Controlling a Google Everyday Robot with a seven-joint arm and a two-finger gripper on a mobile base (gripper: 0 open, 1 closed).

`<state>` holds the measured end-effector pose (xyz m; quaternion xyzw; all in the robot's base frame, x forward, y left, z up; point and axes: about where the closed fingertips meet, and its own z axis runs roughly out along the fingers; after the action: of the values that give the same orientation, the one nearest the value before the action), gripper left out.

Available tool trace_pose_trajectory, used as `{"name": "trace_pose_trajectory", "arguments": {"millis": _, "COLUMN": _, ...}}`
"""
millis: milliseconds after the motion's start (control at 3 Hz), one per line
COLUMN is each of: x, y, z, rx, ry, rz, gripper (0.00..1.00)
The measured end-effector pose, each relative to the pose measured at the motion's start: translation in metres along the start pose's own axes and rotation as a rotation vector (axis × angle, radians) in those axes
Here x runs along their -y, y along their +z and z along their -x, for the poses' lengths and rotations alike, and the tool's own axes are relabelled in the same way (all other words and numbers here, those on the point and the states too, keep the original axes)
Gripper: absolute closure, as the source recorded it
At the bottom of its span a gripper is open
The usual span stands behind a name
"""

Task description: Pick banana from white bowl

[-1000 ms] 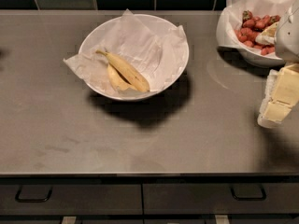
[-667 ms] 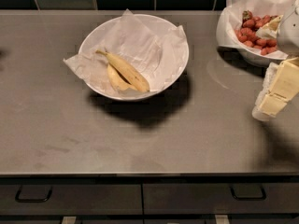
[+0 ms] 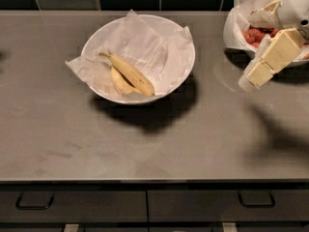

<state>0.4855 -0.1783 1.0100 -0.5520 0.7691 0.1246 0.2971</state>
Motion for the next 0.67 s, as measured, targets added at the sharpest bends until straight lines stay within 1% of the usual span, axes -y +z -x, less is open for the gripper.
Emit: {"name": "trace_pose_trajectory", "arguments": {"millis": 667, "x": -0.0002, "y": -0.0006, "z": 0.0046, "rx": 0.013, "ry": -0.003, "rz": 0.0, "gripper": 0.0}}
